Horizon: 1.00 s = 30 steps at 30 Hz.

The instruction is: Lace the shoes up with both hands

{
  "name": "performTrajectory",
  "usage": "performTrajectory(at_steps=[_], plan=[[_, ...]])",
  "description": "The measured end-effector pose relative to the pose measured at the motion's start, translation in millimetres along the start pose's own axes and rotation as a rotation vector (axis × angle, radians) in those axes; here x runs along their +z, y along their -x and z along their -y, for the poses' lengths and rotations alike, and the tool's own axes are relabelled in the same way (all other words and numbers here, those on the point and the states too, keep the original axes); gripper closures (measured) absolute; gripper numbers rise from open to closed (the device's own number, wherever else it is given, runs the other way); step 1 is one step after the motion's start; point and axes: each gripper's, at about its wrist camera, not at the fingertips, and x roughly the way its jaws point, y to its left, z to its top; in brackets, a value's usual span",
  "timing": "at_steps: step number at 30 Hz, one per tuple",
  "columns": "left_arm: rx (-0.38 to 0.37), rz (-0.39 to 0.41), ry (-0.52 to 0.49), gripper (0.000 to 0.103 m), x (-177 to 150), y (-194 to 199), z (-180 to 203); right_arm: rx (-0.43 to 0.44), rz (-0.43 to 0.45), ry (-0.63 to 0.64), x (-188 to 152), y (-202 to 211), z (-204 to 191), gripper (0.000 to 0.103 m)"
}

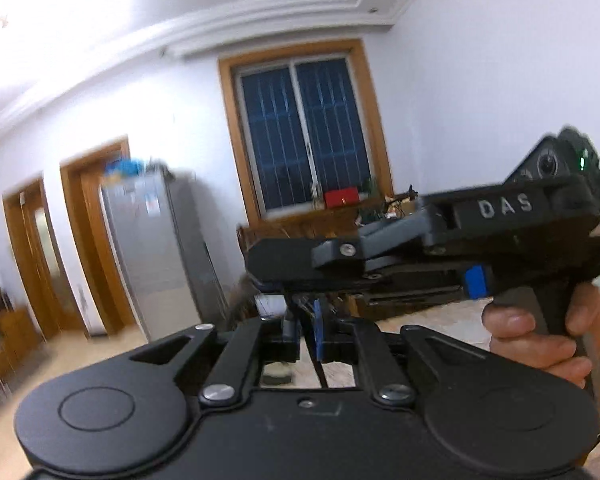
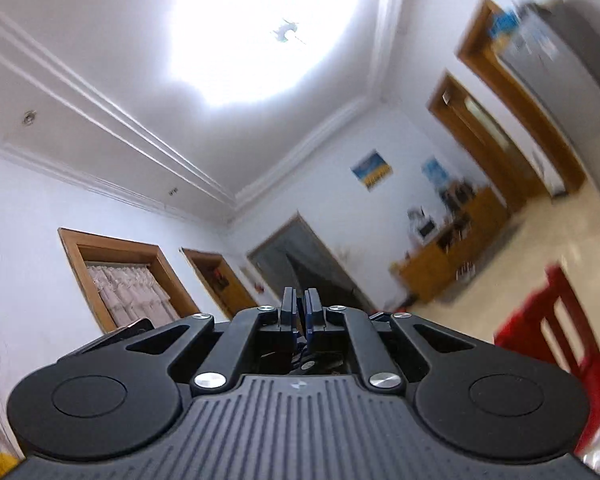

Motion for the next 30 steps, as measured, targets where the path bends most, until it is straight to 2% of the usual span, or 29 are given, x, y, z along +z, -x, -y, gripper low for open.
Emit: performTrajectory(at_steps=[2,3,5,8,9,11,12,13,14,15,17,20,21,23,25,27,30], plan=[[-0.012,0.024,-0.046,0.096,9.7,3.5,1.1,0.004,0.021,0.037,7.0,-5.4,-9.0,0.098],[-0.029,0.037,-0.065,0.096,13.3,5.0,2.9,0.008,0.028,0.052,9.5,-6.9,-12.7,0.103],[-0.040,0.075,-0.113,0.096,20.9,11.7,11.3,0.068,0.036,0.068,16.8,-12.3,-22.5,0.103],[-0.037,0.098,-0.148,0.098,27.4,13.8,19.4,0.049,0.060,0.188,19.4,-18.1,-46.6,0.103],[-0.033,0.096,-0.143,0.093,26.1,11.7,17.8,0.036,0.062,0.209,19.6,-19.4,-50.0,0.103],[-0.037,0.064,-0.117,0.089,16.5,6.8,13.2,-0.003,0.069,0.200,19.7,-16.2,-46.5,0.102],[-0.036,0.036,-0.105,0.079,7.5,3.4,11.7,-0.028,0.073,0.191,18.8,-12.6,-42.2,0.099],[-0.032,0.006,-0.095,0.071,-2.2,-0.3,10.3,-0.068,0.067,0.186,15.8,-7.3,-34.8,0.098],[-0.024,-0.029,-0.086,0.057,-13.7,-3.3,9.7,-0.109,0.060,0.182,12.5,-1.7,-26.9,0.089],[-0.020,-0.074,-0.075,0.050,-29.3,-7.7,9.9,-0.166,0.055,0.181,7.5,5.2,-19.2,0.072],[-0.032,-0.178,-0.020,0.047,-65.8,-22.1,9.2,-0.316,0.043,0.171,-11.8,24.3,3.7,0.053],[-0.068,-0.372,0.107,0.048,-134.1,-49.4,11.5,-0.585,0.008,0.123,-52.7,57.6,47.9,0.053],[-0.073,-0.431,0.127,0.049,-159.3,-57.1,17.1,-0.683,-0.009,0.076,-70.9,70.5,65.8,0.052],[-0.090,-0.524,0.130,0.050,-200.9,-68.7,30.6,-0.824,-0.070,-0.035,-107.1,90.3,97.6,0.053],[-0.129,-0.605,0.143,0.050,-233.0,-78.9,39.9,-0.900,-0.185,-0.102,-142.7,98.6,118.0,0.054],[-0.160,-0.650,0.176,0.050,-259.9,-89.1,40.5,-0.977,-0.288,-0.112,-174.2,98.7,128.1,0.055],[-0.177,-0.676,0.242,0.056,-281.7,-110.0,36.1,-1.004,-0.391,-0.155,-196.4,92.0,143.4,0.055]])
